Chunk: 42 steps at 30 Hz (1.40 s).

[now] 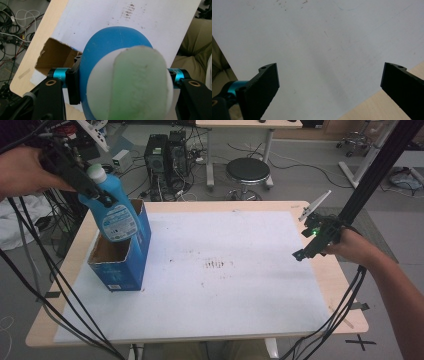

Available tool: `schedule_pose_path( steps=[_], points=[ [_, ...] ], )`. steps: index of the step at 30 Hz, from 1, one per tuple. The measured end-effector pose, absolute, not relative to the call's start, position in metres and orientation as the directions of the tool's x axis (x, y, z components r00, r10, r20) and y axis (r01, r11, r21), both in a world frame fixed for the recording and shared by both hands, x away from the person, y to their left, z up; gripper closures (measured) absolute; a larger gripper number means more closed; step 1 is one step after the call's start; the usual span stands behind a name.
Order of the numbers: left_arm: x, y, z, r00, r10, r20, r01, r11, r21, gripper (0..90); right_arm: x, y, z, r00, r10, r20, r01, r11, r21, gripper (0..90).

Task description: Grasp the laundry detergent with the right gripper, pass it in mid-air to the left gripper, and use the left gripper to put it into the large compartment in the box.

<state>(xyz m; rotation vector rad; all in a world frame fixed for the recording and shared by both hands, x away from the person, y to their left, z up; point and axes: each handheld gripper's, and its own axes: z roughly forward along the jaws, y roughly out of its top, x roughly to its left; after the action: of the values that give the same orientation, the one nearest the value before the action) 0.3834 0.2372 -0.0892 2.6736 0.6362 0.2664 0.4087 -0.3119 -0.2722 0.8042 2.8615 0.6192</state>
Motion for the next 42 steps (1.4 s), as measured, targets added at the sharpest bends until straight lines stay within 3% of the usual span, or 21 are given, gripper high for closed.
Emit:
schedule_pose_path(
  steps=[23,42],
  points=[
    [0.4,0.264,-0.133,0.875,0.474,0.096,0.415,-0.837,0.356,38.1,0.409,-0.312,-0.279,-0.843,0.538,0.01,0.493,0.765,0.414,0.9],
    [0.412,0.268,-0.217,0.9,0.431,0.071,0.393,-0.869,0.302,38.1,0.41,-0.308,-0.289,-0.855,0.518,0.019,0.476,0.771,0.422,1.0]
  ],
)
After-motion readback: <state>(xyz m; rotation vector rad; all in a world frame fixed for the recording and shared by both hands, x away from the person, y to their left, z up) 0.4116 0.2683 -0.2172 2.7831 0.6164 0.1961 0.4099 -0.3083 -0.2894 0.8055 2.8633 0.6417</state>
